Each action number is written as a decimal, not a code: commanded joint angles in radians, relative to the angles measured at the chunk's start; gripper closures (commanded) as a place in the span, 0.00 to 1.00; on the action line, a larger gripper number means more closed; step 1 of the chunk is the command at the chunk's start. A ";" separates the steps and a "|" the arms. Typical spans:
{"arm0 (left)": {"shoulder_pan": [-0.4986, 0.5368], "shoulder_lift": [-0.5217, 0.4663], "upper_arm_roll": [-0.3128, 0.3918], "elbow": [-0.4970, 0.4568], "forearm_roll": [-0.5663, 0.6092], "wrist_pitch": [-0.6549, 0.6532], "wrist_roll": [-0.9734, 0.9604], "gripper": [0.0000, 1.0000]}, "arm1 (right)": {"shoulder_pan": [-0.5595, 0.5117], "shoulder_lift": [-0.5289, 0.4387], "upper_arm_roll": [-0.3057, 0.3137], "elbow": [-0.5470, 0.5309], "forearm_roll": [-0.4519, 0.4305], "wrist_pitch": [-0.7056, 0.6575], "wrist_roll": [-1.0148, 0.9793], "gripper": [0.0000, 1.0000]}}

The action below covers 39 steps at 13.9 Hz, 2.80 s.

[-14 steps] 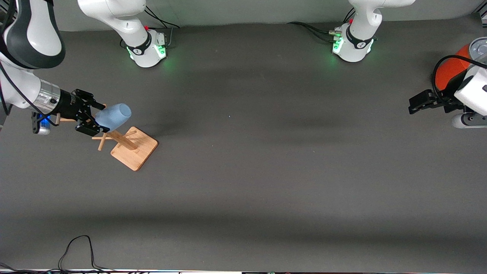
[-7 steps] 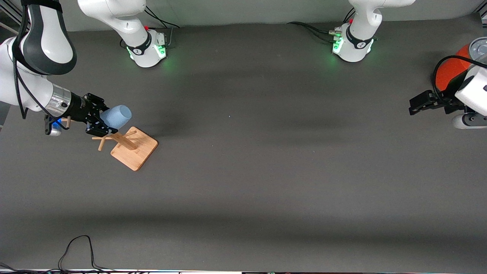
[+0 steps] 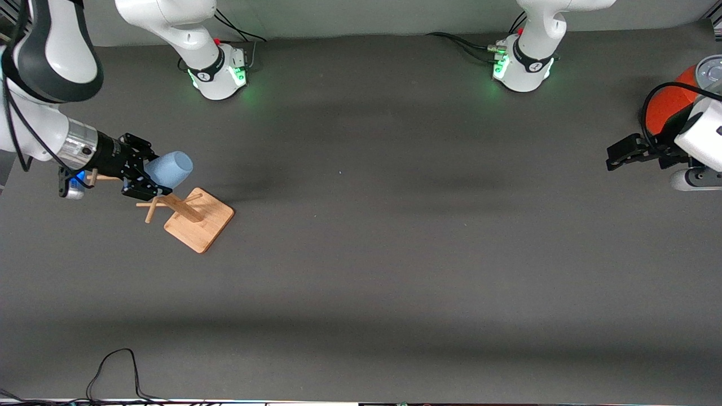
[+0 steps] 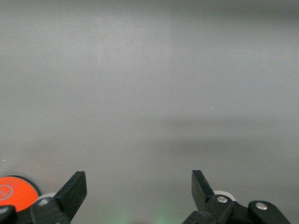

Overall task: Rotate and upright cup with both arms
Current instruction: 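Close the right gripper around the blue cup's rim on the peg, then lift the blue cup off the peg and carry it toward mid-table, then lower the blue cup onto its side and open the right gripper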

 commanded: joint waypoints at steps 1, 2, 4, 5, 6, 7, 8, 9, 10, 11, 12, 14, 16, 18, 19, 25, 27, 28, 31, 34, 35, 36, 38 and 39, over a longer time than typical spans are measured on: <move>-0.003 -0.006 0.003 0.000 0.001 0.003 0.011 0.00 | 0.020 -0.020 0.010 0.032 0.055 -0.030 0.070 0.34; -0.003 -0.007 0.003 0.001 0.001 0.001 0.011 0.00 | 0.020 -0.023 0.030 0.035 0.078 -0.029 0.081 0.34; -0.002 -0.006 0.003 0.001 0.001 0.002 0.011 0.00 | 0.020 -0.021 0.075 0.060 0.121 -0.019 0.131 0.34; -0.002 -0.006 0.003 0.003 0.001 0.007 0.011 0.00 | 0.022 -0.015 0.108 0.078 0.126 -0.013 0.169 0.34; -0.005 -0.006 0.003 0.005 0.004 0.007 0.011 0.00 | 0.020 -0.009 0.151 0.089 0.127 0.011 0.214 0.34; -0.006 -0.007 0.001 0.006 0.003 0.006 0.011 0.00 | 0.022 -0.007 0.208 0.088 0.127 0.054 0.263 0.34; -0.006 -0.007 0.001 0.006 0.001 0.004 0.011 0.00 | 0.022 0.008 0.274 0.088 0.126 0.114 0.324 0.34; -0.008 -0.007 0.001 0.006 0.003 0.004 0.011 0.00 | 0.022 0.035 0.324 0.088 0.115 0.173 0.395 0.34; -0.008 -0.007 0.000 0.006 0.001 0.004 0.011 0.00 | 0.026 0.061 0.378 0.088 0.110 0.224 0.453 0.34; -0.006 -0.007 0.000 0.006 0.003 0.004 0.011 0.00 | 0.028 0.087 0.423 0.088 0.104 0.267 0.501 0.34; -0.006 -0.006 0.001 0.005 0.001 -0.001 0.011 0.00 | 0.030 0.116 0.472 0.086 0.071 0.309 0.559 0.34; -0.008 -0.007 0.000 0.008 0.003 0.002 0.011 0.00 | 0.075 0.205 0.546 0.088 -0.071 0.394 0.746 0.34; -0.008 -0.007 0.000 0.006 0.003 0.001 0.011 0.00 | 0.173 0.316 0.555 0.091 -0.232 0.483 0.939 0.34; -0.006 -0.007 0.000 0.008 0.001 0.001 0.011 0.00 | 0.246 0.432 0.557 0.150 -0.427 0.501 1.105 0.34; -0.008 -0.007 0.000 0.008 0.003 0.001 0.011 0.00 | 0.270 0.487 0.557 0.189 -0.496 0.501 1.186 0.34; -0.008 -0.007 0.000 0.006 0.003 -0.004 0.011 0.00 | 0.393 0.758 0.555 0.335 -0.784 0.502 1.530 0.34; -0.008 -0.007 0.000 0.006 0.001 -0.004 0.011 0.00 | 0.398 0.781 0.555 0.333 -0.818 0.502 1.567 0.33; -0.009 -0.007 0.000 0.006 0.003 -0.005 0.011 0.00 | 0.408 0.787 0.555 0.333 -0.819 0.504 1.567 0.33; -0.008 -0.007 0.000 0.006 0.003 -0.005 0.011 0.00 | 0.416 0.805 0.555 0.332 -0.836 0.504 1.576 0.26; -0.009 -0.007 0.000 0.006 0.003 -0.008 0.007 0.00 | 0.419 0.806 0.553 0.333 -0.850 0.502 1.570 0.00; -0.006 -0.007 0.000 0.006 0.003 -0.008 0.009 0.00 | 0.419 0.804 0.553 0.335 -0.862 0.502 1.567 0.00; -0.006 -0.007 0.000 0.006 0.003 -0.007 0.009 0.00 | 0.418 0.798 0.555 0.335 -0.873 0.501 1.564 0.00; -0.006 -0.007 0.000 0.005 0.003 -0.008 0.009 0.00 | 0.416 0.781 0.556 0.339 -0.875 0.499 1.549 0.00; -0.008 -0.009 0.000 0.005 0.003 -0.013 0.001 0.00 | 0.415 0.764 0.558 0.345 -0.871 0.495 1.529 0.00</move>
